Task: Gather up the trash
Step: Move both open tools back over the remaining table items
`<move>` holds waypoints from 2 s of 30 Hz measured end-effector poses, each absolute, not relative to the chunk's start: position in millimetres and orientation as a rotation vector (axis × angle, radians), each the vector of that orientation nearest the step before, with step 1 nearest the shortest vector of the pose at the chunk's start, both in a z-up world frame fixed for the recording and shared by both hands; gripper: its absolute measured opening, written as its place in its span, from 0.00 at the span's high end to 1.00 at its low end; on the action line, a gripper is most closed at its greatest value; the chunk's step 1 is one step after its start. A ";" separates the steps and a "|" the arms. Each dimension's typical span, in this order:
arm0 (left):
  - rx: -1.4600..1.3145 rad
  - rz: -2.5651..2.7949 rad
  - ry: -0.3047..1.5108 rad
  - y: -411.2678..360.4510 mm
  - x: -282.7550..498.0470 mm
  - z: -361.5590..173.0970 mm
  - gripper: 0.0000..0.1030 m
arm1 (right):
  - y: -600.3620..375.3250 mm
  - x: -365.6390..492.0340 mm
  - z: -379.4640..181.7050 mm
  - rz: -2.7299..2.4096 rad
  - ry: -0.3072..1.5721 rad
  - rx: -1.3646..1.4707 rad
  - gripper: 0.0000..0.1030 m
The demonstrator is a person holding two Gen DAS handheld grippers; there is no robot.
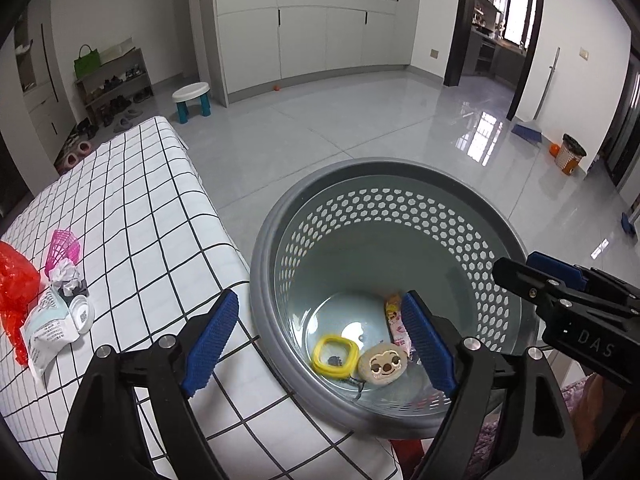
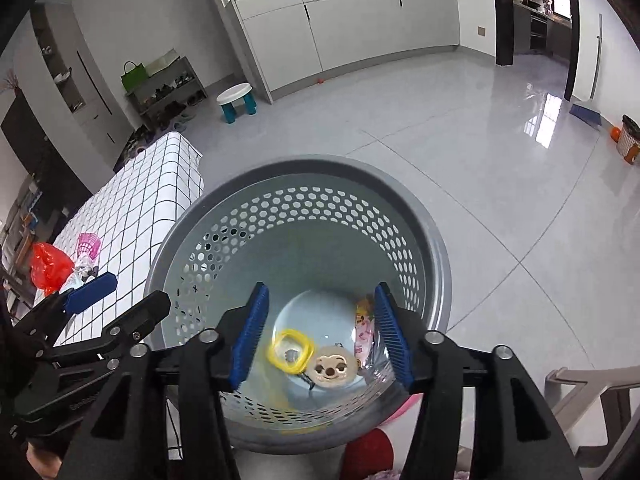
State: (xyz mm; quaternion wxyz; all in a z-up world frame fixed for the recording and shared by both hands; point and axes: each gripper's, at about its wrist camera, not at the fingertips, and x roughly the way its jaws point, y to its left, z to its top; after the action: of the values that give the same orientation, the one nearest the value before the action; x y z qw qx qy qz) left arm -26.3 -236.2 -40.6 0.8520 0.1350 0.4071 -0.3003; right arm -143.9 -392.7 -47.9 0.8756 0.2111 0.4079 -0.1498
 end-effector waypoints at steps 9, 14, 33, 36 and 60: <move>0.254 -0.600 0.847 -225.5 -29.5 -31.7 0.16 | -386.6 -137.7 -49.9 -0.291 0.858 0.434 0.37; 0.229 -0.572 0.837 -210.0 -31.6 -27.9 0.11 | -376.6 -137.2 -46.4 -0.267 0.834 0.407 0.31; 0.157 -0.383 0.795 -101.3 -34.7 -1.4 0.08 | -310.7 -109.1 -32.3 -0.126 0.800 0.346 0.25; 0.153 -0.331 0.787 -72.0 -31.1 2.1 0.08 | -288.9 -98.9 -27.8 -0.085 0.797 0.314 0.25; 0.027 -0.022 0.828 88.6 27.8 -20.5 0.07 | -127.3 29.1 -35.0 0.166 0.891 0.071 0.25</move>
State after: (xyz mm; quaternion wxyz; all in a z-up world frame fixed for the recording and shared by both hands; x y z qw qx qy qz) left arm 27.8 88.6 -20.5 0.9153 0.0129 0.4025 -0.0106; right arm 29.1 -127.3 -35.0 0.8984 0.0343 0.4305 0.0801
